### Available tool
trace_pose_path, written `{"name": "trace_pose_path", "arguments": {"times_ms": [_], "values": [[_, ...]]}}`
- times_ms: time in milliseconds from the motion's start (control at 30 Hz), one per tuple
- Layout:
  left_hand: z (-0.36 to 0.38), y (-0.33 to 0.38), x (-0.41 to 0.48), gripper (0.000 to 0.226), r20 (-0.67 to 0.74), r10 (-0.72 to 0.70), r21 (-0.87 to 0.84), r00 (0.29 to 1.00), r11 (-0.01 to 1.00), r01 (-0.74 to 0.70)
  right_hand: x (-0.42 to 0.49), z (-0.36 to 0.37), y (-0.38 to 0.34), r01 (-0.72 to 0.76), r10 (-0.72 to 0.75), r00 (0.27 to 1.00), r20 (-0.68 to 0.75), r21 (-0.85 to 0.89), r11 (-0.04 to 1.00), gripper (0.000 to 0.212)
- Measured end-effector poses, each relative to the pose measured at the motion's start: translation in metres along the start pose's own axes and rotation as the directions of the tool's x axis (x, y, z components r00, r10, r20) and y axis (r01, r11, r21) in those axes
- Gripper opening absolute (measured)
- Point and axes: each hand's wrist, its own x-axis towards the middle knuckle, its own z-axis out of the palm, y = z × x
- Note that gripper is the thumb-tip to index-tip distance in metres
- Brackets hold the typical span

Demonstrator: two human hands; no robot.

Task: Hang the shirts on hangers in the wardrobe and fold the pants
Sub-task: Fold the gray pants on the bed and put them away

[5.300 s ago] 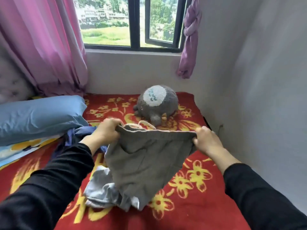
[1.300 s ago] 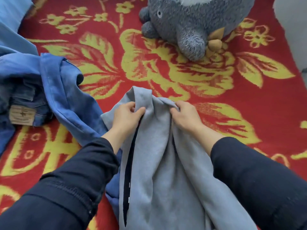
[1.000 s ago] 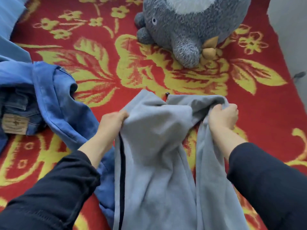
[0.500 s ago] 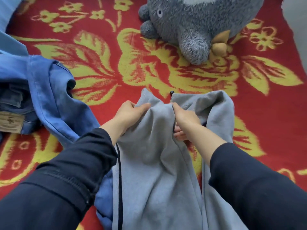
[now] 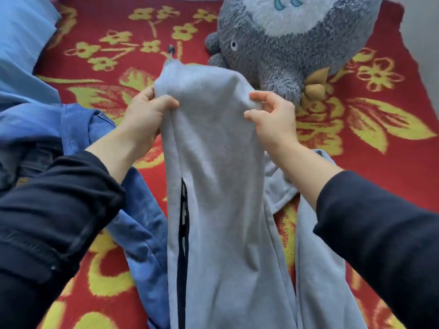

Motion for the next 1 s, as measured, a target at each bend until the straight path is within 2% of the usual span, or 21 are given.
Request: {"name": "trace_pose_path", "arguments": {"times_ms": [33,100,167,200,300,333,400,467,533,600,633,667,700,733,767,800,833,867,933,967,1000], "values": [[0.002,-0.004,0.007,0.028,-0.039,-0.012,0.034,0.999,0.999,0.014,0.005,0.002,0.002,-0.030,0.029,0.997,0.068,0.019,0.999,0.057],[0.004,-0.024,0.018,0.058,-0.127,-0.108,0.152,0.986,0.980,0.127,0.012,0.002,0.015,-0.066,0.078,0.985,0.151,-0.088,0.994,0.071],[0.005,-0.052,0.015,0.077,-0.201,-0.149,0.381,0.968,0.899,0.218,0.009,-0.008,0.033,-0.064,0.103,0.989,0.109,-0.316,0.947,0.067],[0.007,-0.068,0.005,0.078,-0.196,-0.118,0.516,0.973,0.832,0.205,0.003,-0.016,0.044,-0.062,0.104,0.992,0.073,-0.433,0.899,0.062],[0.018,-0.115,-0.034,0.070,0.025,0.039,0.816,0.999,0.576,-0.043,-0.017,-0.050,0.075,0.029,0.025,0.998,0.059,-0.770,0.637,0.054],[0.026,-0.126,-0.047,0.065,0.119,0.081,0.845,0.990,0.515,-0.143,-0.020,-0.063,0.084,0.040,0.007,0.999,0.052,-0.842,0.538,0.055],[0.049,-0.139,-0.069,0.051,0.273,0.167,0.829,0.948,0.460,-0.319,-0.023,-0.086,0.095,-0.076,0.053,0.997,-0.059,-0.900,0.430,0.060],[0.077,-0.143,-0.085,0.038,0.354,0.251,0.775,0.901,0.460,-0.433,-0.024,-0.102,0.101,-0.252,0.203,0.962,-0.182,-0.877,0.409,0.053],[0.107,-0.141,-0.096,0.029,0.375,0.248,0.709,0.893,0.544,-0.448,-0.031,-0.115,0.101,-0.358,0.328,0.922,-0.204,-0.772,0.526,0.024],[0.134,-0.135,-0.100,0.024,0.301,0.035,0.646,0.953,0.728,-0.231,-0.039,-0.127,0.098,-0.356,0.326,0.931,-0.166,-0.610,0.708,0.006],[0.145,-0.131,-0.099,0.023,0.225,-0.147,0.571,0.963,0.821,-0.008,-0.046,-0.135,0.094,-0.330,0.313,0.941,-0.131,-0.565,0.756,0.005],[0.155,-0.126,-0.098,0.025,0.157,-0.357,0.444,0.921,0.858,0.257,-0.052,-0.142,0.092,-0.305,0.317,0.945,-0.075,-0.542,0.783,0.009],[0.162,-0.122,-0.097,0.032,0.129,-0.552,0.311,0.824,0.812,0.494,-0.059,-0.148,0.090,-0.293,0.351,0.936,0.015,-0.518,0.804,0.013],[0.166,-0.118,-0.098,0.042,0.142,-0.680,0.246,0.719,0.728,0.640,-0.066,-0.153,0.090,-0.308,0.408,0.904,0.132,-0.461,0.832,0.014],[0.169,-0.118,-0.099,0.051,0.165,-0.739,0.233,0.653,0.672,0.703,-0.073,-0.156,0.091,-0.364,0.469,0.844,0.259,-0.366,0.857,0.014],[0.172,-0.119,-0.099,0.056,0.176,-0.755,0.222,0.632,0.656,0.721,-0.078,-0.157,0.092,-0.438,0.505,0.788,0.353,-0.256,0.862,0.012],[0.175,-0.121,-0.098,0.058,0.173,-0.747,0.198,0.642,0.665,0.720,-0.081,-0.156,0.092,-0.488,0.516,0.771,0.374,-0.175,0.855,0.011],[0.179,-0.122,-0.097,0.057,0.161,-0.731,0.163,0.663,0.683,0.712,-0.081,-0.154,0.093,-0.513,0.518,0.790,0.329,-0.109,0.852,0.016],[0.187,-0.124,-0.092,0.055,0.137,-0.717,0.078,0.683,0.695,0.715,-0.071,-0.156,0.101,-0.545,0.527,0.821,0.219,0.027,0.838,0.044],[0.190,-0.124,-0.090,0.055,0.136,-0.722,0.049,0.679,0.689,0.723,-0.067,-0.157,0.102,-0.555,0.533,0.812,0.236,0.031,0.831,0.053],[0.193,-0.125,-0.087,0.054,0.133,-0.726,0.044,0.674,0.684,0.728,-0.065,-0.156,0.103,-0.537,0.523,0.803,0.286,-0.032,0.843,0.050]]}}
